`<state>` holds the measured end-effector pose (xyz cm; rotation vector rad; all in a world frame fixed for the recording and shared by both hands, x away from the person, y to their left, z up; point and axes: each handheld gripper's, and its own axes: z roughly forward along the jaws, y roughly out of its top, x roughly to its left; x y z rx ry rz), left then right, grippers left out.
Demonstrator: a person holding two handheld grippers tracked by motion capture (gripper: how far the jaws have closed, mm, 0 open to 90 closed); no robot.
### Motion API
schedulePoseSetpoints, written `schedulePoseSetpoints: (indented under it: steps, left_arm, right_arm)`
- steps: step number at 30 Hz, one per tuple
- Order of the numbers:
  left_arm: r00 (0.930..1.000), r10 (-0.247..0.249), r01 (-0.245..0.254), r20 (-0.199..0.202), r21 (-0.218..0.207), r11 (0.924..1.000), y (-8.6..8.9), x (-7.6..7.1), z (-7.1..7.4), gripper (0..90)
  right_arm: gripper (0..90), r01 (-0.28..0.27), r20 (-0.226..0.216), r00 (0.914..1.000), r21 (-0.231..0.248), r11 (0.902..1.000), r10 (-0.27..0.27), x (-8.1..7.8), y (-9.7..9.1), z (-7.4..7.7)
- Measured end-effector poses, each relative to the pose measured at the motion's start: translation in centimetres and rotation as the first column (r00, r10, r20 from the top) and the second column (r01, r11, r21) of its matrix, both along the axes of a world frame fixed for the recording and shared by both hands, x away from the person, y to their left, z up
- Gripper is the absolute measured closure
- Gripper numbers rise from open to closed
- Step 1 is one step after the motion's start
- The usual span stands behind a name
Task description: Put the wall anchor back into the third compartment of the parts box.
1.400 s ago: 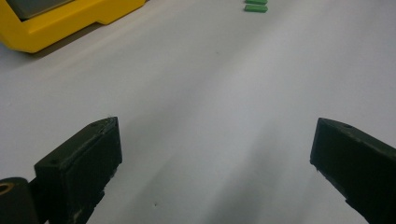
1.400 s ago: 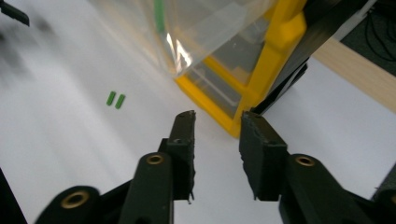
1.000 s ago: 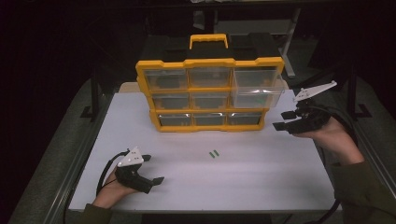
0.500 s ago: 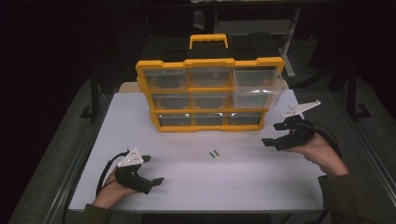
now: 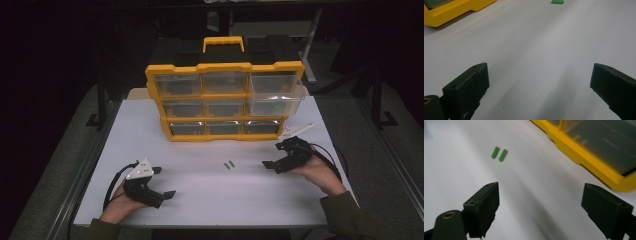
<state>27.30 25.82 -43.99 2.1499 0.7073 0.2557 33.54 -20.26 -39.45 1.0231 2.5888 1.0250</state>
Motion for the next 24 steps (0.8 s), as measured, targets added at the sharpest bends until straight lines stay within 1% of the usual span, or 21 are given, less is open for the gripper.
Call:
schedulePoseSetpoints:
  steps: [2, 5, 8, 9, 10, 11, 14, 15, 16, 17, 18, 19, 20, 21, 22, 23, 24]
  left_arm:
    - [1.0000, 0.001, -0.001, 0.000, -0.001, 1.0000, 0.0, 0.0, 0.0, 2.2]
    - [1.0000, 0.001, -0.001, -0.001, -0.004, 1.0000, 0.0, 0.0, 0.0, 2.3]
    - [1.0000, 0.000, 0.000, -0.001, -0.001, 1.0000, 0.0, 0.0, 0.0, 2.2]
    - [1.0000, 0.002, -0.002, -0.001, -0.007, 1.0000, 0.0, 0.0, 0.0, 2.2]
    - [1.0000, 0.001, -0.001, -0.002, -0.006, 1.0000, 0.0, 0.0, 0.0, 2.2]
    - [1.0000, 0.001, -0.001, -0.001, -0.006, 1.0000, 0.0, 0.0, 0.0, 2.3]
    - [1.0000, 0.002, -0.002, -0.001, -0.006, 1.0000, 0.0, 0.0, 0.0, 2.2]
    - [1.0000, 0.002, -0.002, 0.000, -0.006, 1.0000, 0.0, 0.0, 0.0, 2.3]
    - [1.0000, 0.000, 0.000, 0.000, -0.007, 1.0000, 0.0, 0.0, 0.0, 2.3]
    - [1.0000, 0.002, -0.002, 0.000, -0.009, 1.0000, 0.0, 0.0, 0.0, 2.2]
    - [1.0000, 0.001, -0.001, 0.000, -0.008, 1.0000, 0.0, 0.0, 0.0, 2.3]
    - [1.0000, 0.000, 0.000, 0.000, -0.008, 1.0000, 0.0, 0.0, 0.0, 2.2]
    - [1.0000, 0.001, -0.001, 0.000, -0.009, 1.0000, 0.0, 0.0, 0.0, 2.2]
    - [1.0000, 0.000, 0.000, -0.002, -0.009, 1.0000, 0.0, -0.1, 0.0, 2.2]
    - [1.0000, -0.002, 0.002, -0.002, -0.008, 1.0000, -0.1, -0.1, 0.0, 2.3]
    - [1.0000, -0.003, 0.003, -0.002, -0.007, 1.0000, -0.1, -0.1, 0.0, 2.2]
    - [1.0000, -0.006, 0.006, 0.000, -0.006, 1.0000, -0.1, -0.1, 0.0, 2.2]
  right_arm:
    - [13.8, 0.000, -0.005, 1.0000, 0.002, 1.0000, 0.000, 0.0, 0.6, -0.3]
    - [13.9, -0.033, -0.006, 0.9994, -0.013, 0.9994, 0.033, 0.3, 1.9, -0.9]
    - [13.9, -0.043, -0.014, 0.9990, -0.014, 0.9990, 0.043, 0.5, 3.0, -1.2]
    - [13.9, -0.050, -0.012, 0.9987, -0.017, 0.9986, 0.049, 0.6, 3.4, -1.3]
    - [13.9, -0.047, -0.018, 0.9988, -0.017, 0.9988, 0.046, 0.7, 3.7, -1.4]
    - [13.9, -0.060, -0.015, 0.9981, -0.018, 0.9981, 0.059, 0.9, 4.2, -1.5]
    - [14.0, -0.065, -0.020, 0.9977, -0.015, 0.9978, 0.064, 1.2, 5.1, -1.5]
    - [14.0, -0.069, -0.012, 0.9975, -0.024, 0.9973, 0.069, 1.4, 5.4, -1.6]
    - [14.0, -0.087, -0.010, 0.9962, -0.017, 0.9961, 0.087, 1.6, 5.7, -1.6]
    - [14.2, -0.079, -0.013, 0.9968, -0.018, 0.9967, 0.079, 1.6, 6.0, -1.6]
    - [14.4, -0.084, -0.009, 0.9964, -0.017, 0.9963, 0.084, 1.8, 6.3, -1.6]
    - [14.5, -0.082, -0.016, 0.9965, -0.012, 0.9966, 0.082, 2.0, 6.7, -1.6]
    - [14.5, -0.079, -0.015, 0.9968, -0.023, 0.9966, 0.078, 2.0, 6.9, -1.7]
    - [14.5, -0.099, -0.006, 0.9951, -0.022, 0.9949, 0.099, 2.3, 7.3, -1.8]
    - [14.7, -0.104, 0.001, 0.9945, -0.025, 0.9942, 0.104, 2.4, 7.5, -1.9]
    - [14.8, -0.089, -0.021, 0.9958, -0.026, 0.9957, 0.089, 2.4, 7.8, -1.8]
    - [15.3, -0.106, -0.008, 0.9943, -0.026, 0.9940, 0.106, 2.6, 8.1, -1.9]
